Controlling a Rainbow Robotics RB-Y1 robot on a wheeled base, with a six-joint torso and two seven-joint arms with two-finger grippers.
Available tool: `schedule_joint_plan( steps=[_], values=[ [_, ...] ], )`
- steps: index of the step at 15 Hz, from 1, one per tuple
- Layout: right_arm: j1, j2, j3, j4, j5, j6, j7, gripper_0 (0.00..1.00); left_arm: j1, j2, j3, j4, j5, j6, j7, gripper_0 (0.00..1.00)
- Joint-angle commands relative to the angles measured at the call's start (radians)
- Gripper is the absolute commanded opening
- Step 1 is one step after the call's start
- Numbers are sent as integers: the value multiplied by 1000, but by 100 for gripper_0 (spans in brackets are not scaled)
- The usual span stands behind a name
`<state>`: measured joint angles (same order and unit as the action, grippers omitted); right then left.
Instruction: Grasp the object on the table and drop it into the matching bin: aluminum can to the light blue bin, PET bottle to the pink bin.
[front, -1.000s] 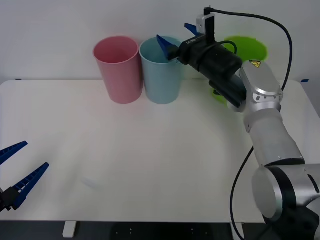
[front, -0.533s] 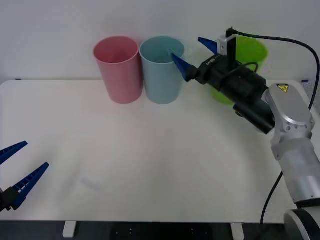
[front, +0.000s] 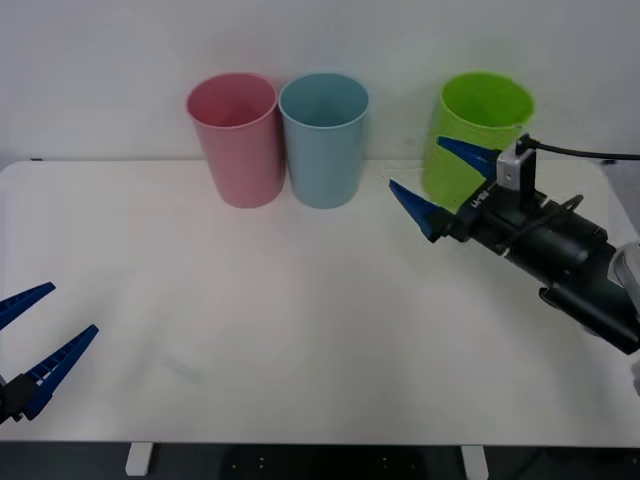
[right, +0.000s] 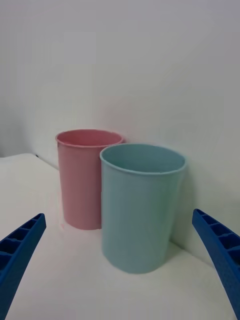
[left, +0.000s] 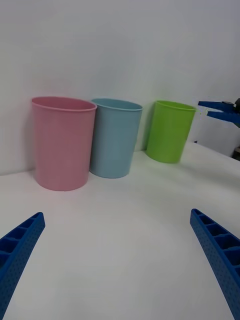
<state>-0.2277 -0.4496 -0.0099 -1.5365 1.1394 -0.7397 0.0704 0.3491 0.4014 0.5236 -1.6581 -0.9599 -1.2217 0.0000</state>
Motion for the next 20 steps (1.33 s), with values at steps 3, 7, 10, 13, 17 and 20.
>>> schedule_joint_plan(
  steps=[3, 7, 10, 13, 17, 20],
  values=[
    [185, -77, -30, -99, -87, -46, 140, 100, 0, 0, 0, 0, 0, 0, 0, 100],
    [304, -83, -117, -129, -125, -171, 169, 100, 0, 0, 0, 0, 0, 0, 0, 100],
    [372, -81, -180, -129, -147, -259, 201, 100, 0, 0, 0, 0, 0, 0, 0, 100],
    [435, -74, -257, -131, -153, -351, 238, 100, 0, 0, 0, 0, 0, 0, 0, 100],
    [512, -75, -305, -131, -187, -375, 305, 100, 0, 0, 0, 0, 0, 0, 0, 100],
    [558, -75, -334, -131, -231, -374, 292, 100, 0, 0, 0, 0, 0, 0, 0, 100]
  ],
)
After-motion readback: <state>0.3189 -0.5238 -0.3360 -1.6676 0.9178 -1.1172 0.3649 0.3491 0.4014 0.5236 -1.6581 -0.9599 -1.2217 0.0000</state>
